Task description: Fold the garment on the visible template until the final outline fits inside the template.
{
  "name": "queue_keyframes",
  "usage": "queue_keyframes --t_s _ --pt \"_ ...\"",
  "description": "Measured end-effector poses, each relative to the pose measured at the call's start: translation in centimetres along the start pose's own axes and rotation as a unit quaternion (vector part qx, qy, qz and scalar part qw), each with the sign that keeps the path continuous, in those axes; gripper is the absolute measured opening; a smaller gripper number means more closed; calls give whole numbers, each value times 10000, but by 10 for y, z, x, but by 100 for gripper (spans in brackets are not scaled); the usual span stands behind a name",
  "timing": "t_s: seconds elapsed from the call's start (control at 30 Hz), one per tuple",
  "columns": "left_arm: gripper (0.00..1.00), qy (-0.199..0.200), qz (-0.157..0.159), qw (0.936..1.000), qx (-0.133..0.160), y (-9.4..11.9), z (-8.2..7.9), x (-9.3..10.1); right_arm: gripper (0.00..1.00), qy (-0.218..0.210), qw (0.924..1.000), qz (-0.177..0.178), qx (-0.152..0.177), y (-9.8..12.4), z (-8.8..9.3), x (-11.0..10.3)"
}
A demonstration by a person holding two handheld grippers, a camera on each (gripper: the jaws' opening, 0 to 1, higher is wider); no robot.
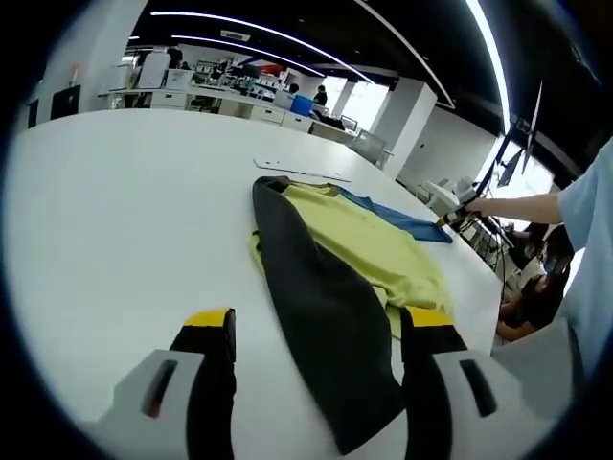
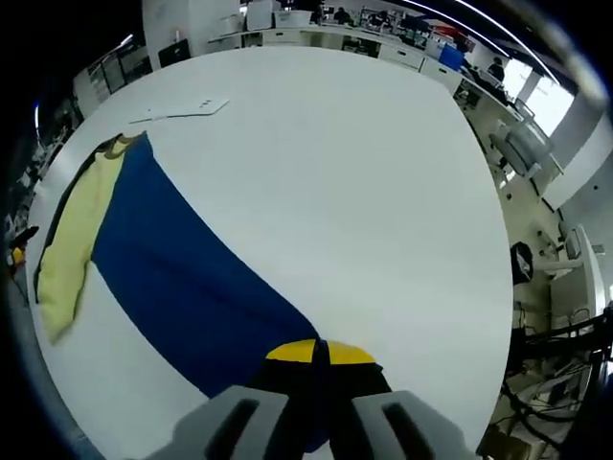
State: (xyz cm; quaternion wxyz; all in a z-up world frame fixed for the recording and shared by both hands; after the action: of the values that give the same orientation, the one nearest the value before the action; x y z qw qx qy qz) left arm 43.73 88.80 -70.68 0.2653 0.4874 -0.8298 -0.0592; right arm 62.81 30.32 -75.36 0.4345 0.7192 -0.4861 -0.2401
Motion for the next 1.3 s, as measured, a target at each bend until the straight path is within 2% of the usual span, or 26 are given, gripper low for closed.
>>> queue_keyframes --t_s 0.1,0.17,0.23,0.3,0.43,0.53,0.73,0.77,0.87,0.97,1.0,1.13,1.3 --pt "67 11 -2 10000 4 0 1 0 0 -33 10000 -9 -4 -2 -1 5" --pt "67 12 1 10000 5 0 1 1 0 195 9998 -12 47 -5 -3 11" --pt "67 20 -3 10000 12 1 1 1 0 169 9998 44 38 -8 -3 16" --pt "67 20 -12 10000 18 2 1 0 1 124 9997 93 169 -8 -5 19" --pt "67 23 -24 10000 18 3 1 -1 18 -53 9995 21 318 -7 -2 17" --pt "67 30 -23 10000 27 4 1 -1 26 -13 9986 -8 521 -4 -2 20" --pt "67 33 -5 10000 29 4 2 0 58 -322 9910 -407 1237 8 -14 4" --pt "67 33 -2 10000 30 4 1 0 62 -394 9895 -487 1304 14 -14 -4" --pt "67 32 22 10000 58 4 0 2 73 -476 9867 -547 1453 26 -12 -10" --pt "68 16 41 10000 72 5 -2 3 80 -468 9851 -543 1563 41 -7 -24" --pt "68 16 50 10000 79 5 -2 3 84 -550 9823 -658 1667 46 -7 -32" --pt "69 -7 84 9999 88 7 -4 4 100 -623 9782 -645 1872 62 -3 -48" --pt "73 -52 136 9998 113 9 -9 7 100 -713 9739 -796 2003 81 2 -71"
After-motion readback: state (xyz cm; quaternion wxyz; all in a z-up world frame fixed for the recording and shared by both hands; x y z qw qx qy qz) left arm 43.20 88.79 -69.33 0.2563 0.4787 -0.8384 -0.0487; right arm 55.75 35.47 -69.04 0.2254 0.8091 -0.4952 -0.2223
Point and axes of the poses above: the point that each gripper's makers call its tool centre point, and the gripper's own axes: y roughly backward along the fingers, x roughly to its right, z roughly out of its underside, the point moved 1 cm from there along y, roughly backward along the fingers, and after that the axes turned 8 degrees about x, right-handed, at the moved point
